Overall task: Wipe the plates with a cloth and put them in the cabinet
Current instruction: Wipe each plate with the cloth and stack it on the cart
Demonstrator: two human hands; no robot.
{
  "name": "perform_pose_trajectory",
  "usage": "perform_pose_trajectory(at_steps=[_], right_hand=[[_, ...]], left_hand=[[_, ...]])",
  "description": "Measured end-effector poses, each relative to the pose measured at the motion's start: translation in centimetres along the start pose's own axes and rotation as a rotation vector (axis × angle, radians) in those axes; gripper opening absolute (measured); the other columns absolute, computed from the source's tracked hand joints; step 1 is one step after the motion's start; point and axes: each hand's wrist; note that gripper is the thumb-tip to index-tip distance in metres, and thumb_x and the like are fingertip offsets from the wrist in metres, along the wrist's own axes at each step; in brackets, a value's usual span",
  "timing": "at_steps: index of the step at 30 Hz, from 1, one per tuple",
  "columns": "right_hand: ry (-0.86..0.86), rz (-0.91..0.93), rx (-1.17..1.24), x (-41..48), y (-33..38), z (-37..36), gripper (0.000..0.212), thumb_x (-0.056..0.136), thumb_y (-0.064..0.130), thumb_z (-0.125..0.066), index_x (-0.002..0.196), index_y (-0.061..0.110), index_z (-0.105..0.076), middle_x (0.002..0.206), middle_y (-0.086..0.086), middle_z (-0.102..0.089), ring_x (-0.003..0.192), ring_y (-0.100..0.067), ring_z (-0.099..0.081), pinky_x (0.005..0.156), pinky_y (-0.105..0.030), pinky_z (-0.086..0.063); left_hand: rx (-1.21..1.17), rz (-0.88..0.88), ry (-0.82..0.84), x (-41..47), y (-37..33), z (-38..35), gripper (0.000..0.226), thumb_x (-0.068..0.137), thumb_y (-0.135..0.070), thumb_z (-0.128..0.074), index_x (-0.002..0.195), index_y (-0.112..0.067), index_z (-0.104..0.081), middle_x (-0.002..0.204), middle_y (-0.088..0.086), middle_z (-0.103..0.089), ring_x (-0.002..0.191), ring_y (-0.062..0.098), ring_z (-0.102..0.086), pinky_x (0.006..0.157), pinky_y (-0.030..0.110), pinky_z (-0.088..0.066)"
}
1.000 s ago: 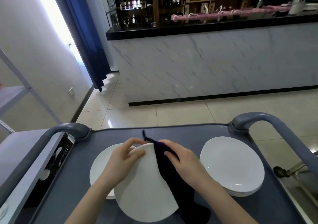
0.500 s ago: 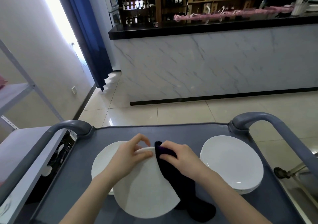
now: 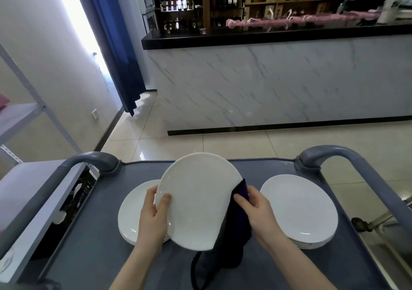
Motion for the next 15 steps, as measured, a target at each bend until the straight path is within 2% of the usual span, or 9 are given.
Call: perform_pose_trajectory(at_steps=[2, 6, 10, 12, 15], right_hand=[[0.053, 0.095, -0.150, 0.8, 1.5, 0.3, 0.009, 0.092, 0.007, -0.064, 0.100, 0.011, -0.066, 0.094, -0.001, -0.074, 0.092, -0.019, -0.068, 0.084, -0.033, -0.053], [0.241, 0.272, -0.568, 1.8, 4.2, -1.0, 0.009, 0.089, 0.024, -0.069, 0.097, 0.029, -0.067, 0.089, 0.015, -0.070, 0.087, -0.003, -0.063, 0.081, -0.023, -0.047], [0.395, 0.334, -0.765, 1.8, 4.7, -2.8, 0.007, 0.089, 0.035, -0.066, 0.095, 0.038, -0.066, 0.088, 0.018, -0.068, 0.089, -0.006, -0.063, 0.083, -0.030, -0.049], [0.411, 0.331, -0.783, 1.8, 4.5, -2.9, 0.006, 0.091, 0.036, -0.063, 0.097, 0.036, -0.065, 0.089, 0.014, -0.069, 0.089, -0.009, -0.063, 0.082, -0.033, -0.050], [0.325, 0.289, -0.655, 1.7, 3.4, -1.8, 0.007, 0.093, 0.030, -0.062, 0.099, 0.031, -0.067, 0.089, 0.013, -0.070, 0.088, -0.007, -0.064, 0.081, -0.028, -0.049]], left_hand=[[0.104, -0.040, 0.069, 0.5, -0.6, 0.7, 0.016, 0.087, -0.045, -0.053, 0.097, -0.055, -0.059, 0.096, -0.023, -0.070, 0.082, -0.004, -0.064, 0.072, 0.031, -0.047], [0.402, -0.176, 0.301, 1.7, -1.8, 1.4, 0.014, 0.094, -0.044, -0.054, 0.104, -0.052, -0.060, 0.096, -0.022, -0.068, 0.090, -0.001, -0.062, 0.074, 0.025, -0.047], [0.629, -0.310, 0.424, 2.6, -2.3, 0.9, 0.010, 0.094, -0.050, -0.051, 0.102, -0.050, -0.057, 0.081, -0.006, -0.068, 0.080, 0.009, -0.062, 0.076, 0.029, -0.049], [0.623, -0.342, 0.407, 2.3, -2.1, 0.8, 0.009, 0.099, -0.044, -0.053, 0.103, -0.049, -0.059, 0.083, -0.006, -0.069, 0.082, 0.010, -0.063, 0.078, 0.027, -0.048], [0.462, -0.285, 0.270, 1.3, -1.4, 1.2, 0.014, 0.100, -0.038, -0.055, 0.101, -0.050, -0.063, 0.095, -0.017, -0.070, 0.094, 0.005, -0.062, 0.078, 0.017, -0.045]])
Point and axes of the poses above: each hand's wrist, its own x-axis towards the middle knuckle, its own z-axis out of the back of the hand, y = z × x
